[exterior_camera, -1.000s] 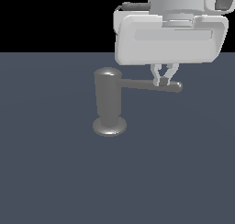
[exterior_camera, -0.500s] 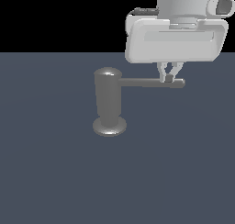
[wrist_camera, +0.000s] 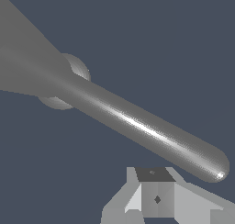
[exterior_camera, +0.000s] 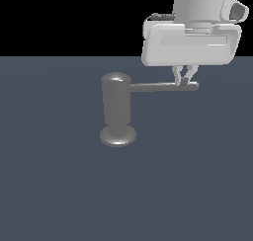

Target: Turn on the faucet by rotating a designated handle.

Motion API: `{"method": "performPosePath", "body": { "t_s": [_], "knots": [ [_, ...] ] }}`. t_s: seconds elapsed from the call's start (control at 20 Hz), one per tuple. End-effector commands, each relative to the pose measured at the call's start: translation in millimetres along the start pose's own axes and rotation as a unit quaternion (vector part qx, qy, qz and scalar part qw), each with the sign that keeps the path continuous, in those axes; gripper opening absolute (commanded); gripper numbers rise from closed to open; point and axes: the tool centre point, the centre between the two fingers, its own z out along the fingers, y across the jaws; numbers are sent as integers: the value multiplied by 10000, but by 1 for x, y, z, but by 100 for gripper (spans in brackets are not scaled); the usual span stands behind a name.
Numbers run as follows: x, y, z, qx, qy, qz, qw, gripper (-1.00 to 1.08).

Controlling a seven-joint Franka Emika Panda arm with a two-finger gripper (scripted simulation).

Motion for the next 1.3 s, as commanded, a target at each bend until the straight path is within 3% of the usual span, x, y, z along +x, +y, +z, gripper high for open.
{"method": "performPosePath", "body": {
  "t_s": [0.0, 1.25],
  "knots": [
    [6, 3, 7, 12, -54, -20, 10000, -100],
    [64, 57, 16, 43, -138, 58, 9999, -100]
  ]
}}
